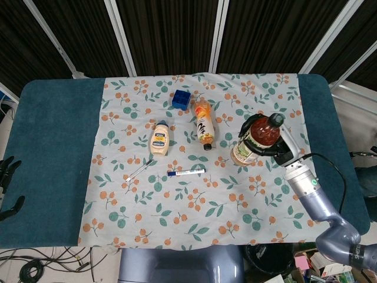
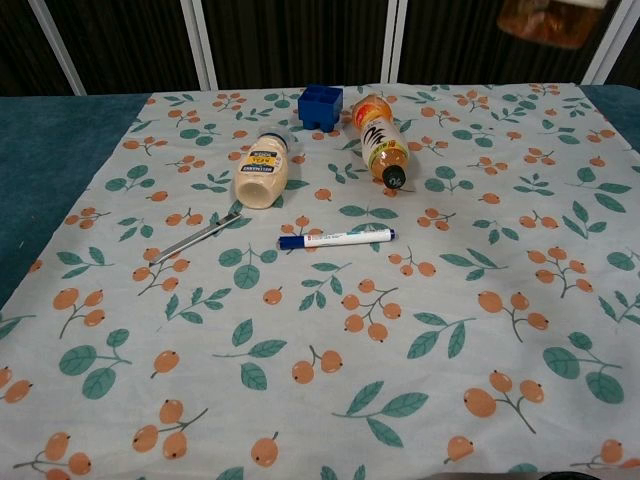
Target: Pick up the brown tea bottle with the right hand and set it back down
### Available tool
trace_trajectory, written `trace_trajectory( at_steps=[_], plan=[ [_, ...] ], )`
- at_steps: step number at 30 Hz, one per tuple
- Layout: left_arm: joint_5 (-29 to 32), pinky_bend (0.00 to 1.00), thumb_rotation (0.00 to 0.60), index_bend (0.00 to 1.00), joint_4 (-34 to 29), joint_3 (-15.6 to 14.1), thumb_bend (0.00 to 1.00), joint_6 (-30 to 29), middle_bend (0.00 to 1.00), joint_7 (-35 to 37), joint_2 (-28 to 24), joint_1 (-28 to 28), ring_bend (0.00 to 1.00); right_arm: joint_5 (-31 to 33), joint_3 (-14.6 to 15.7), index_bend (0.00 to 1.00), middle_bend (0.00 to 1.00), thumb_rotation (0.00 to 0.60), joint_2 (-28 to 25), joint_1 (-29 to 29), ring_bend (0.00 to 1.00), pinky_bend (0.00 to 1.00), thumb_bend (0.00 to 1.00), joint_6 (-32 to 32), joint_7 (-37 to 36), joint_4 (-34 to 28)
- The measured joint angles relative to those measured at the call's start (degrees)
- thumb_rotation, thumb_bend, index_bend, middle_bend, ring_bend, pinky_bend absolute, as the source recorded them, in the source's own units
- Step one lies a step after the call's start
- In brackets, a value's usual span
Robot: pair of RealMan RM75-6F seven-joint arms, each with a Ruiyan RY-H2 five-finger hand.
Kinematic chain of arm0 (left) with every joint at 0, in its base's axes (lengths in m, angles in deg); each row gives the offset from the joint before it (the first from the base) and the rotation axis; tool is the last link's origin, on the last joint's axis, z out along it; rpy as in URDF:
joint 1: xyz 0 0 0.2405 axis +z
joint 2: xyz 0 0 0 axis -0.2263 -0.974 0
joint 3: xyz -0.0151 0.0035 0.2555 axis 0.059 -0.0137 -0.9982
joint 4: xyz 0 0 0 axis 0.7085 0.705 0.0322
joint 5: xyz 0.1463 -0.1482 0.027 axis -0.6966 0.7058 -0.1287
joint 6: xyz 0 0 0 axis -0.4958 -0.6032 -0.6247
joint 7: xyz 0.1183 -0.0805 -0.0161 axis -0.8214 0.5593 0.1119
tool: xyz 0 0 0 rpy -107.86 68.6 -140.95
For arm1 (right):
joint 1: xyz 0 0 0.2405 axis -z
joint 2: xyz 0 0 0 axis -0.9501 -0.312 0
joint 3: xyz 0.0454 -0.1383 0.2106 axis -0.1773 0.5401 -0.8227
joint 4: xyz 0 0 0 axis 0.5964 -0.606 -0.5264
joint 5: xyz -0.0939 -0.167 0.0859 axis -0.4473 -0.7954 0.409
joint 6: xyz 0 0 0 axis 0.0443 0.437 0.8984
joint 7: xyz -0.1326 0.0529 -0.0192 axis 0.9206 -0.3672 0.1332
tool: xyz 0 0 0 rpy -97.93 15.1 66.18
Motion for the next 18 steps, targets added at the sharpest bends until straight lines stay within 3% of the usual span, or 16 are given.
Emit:
trace_trajectory(
  at_steps=[6,12,15,18],
  plan=[
    [-0.02,0.08,0.6,0.08,0.05,0.0,0.37,0.01,0.0,0.04,-0.03,-0.02,0.01,5.49,3.13,0.65,0.61,0.6,1.3,-1.4,0.67,0.76,0.42,2.24,38.91,2.19],
    [-0.01,0.08,0.6,0.08,0.1,0.01,0.37,0.01,0.0,0.08,-0.03,-0.01,0.01,13.4,5.24,0.65,0.61,0.6,1.82,-2.92,0.67,0.75,0.42,0.76,72.87,2.22],
    [-0.06,0.09,0.6,0.08,0.13,-0.01,0.37,0.07,0.0,-0.09,0.04,-0.06,0.01,16.97,5.5,0.65,0.61,0.6,1.97,-3.41,0.67,0.75,0.42,-2.83,84.17,0.64],
    [-0.16,0.09,0.6,0.08,0.18,-0.04,0.37,0.04,0.0,-0.54,0.16,-0.07,0.01,18.2,5.36,0.65,0.6,0.6,1.83,-3.51,0.67,0.74,0.42,-7.04,89.79,-1.88]
  ],
)
